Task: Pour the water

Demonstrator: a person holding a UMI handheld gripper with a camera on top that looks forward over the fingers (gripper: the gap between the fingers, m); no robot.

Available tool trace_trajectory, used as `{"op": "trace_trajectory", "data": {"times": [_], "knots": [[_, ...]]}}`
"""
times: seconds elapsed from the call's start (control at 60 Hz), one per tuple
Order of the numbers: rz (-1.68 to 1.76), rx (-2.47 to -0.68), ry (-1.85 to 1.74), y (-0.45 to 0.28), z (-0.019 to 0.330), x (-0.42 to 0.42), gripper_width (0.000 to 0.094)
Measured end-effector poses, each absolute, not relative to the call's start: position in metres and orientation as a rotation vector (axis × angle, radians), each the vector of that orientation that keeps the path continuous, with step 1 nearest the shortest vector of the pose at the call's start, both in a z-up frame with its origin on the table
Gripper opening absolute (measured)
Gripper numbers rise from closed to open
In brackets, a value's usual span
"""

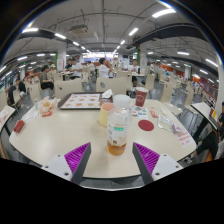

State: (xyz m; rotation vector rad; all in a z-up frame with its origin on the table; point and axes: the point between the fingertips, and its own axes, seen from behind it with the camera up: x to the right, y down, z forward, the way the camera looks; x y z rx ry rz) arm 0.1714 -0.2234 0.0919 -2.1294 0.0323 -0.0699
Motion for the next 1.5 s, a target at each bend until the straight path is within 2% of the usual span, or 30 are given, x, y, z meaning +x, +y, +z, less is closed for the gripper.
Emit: {"op": "trace_trajectory", "data": {"times": [0.283,0.333,0.367,0.4,0.583,0.6,0.717,0.85,1.033,1.217,1.383,1.467,1.5], "knots": [[-0.032,-2.02,0.021,-0.131,0.067,0.195,0.0823],[-0.024,-2.01,0.027,-0.122,0.064,0.196,0.075],[-0.022,-2.003,0.028,-0.116,0.064,0.201,0.0638],[-0.014,-1.986,0.03,-0.114,0.065,0.197,0.0566],[0.0,-1.983,-0.011,-0.112,0.065,0.195,0.0456],[-0.002,-1.984,-0.019,-0.112,0.065,0.195,0.0418],[-0.027,-1.997,-0.09,-0.115,0.068,0.19,0.0417],[0.059,-1.971,-0.147,-0.116,0.1,0.147,0.0419],[0.47,-1.941,0.041,-0.091,0.158,0.063,0.0417],[1.048,-1.834,0.528,-0.038,0.214,0.021,0.0415],[1.539,-1.582,1.061,0.01,0.216,0.033,0.0418],[1.656,-1.476,1.248,0.036,0.193,0.037,0.0418],[1.695,-1.447,1.304,0.031,0.194,0.042,0.0415]]}}
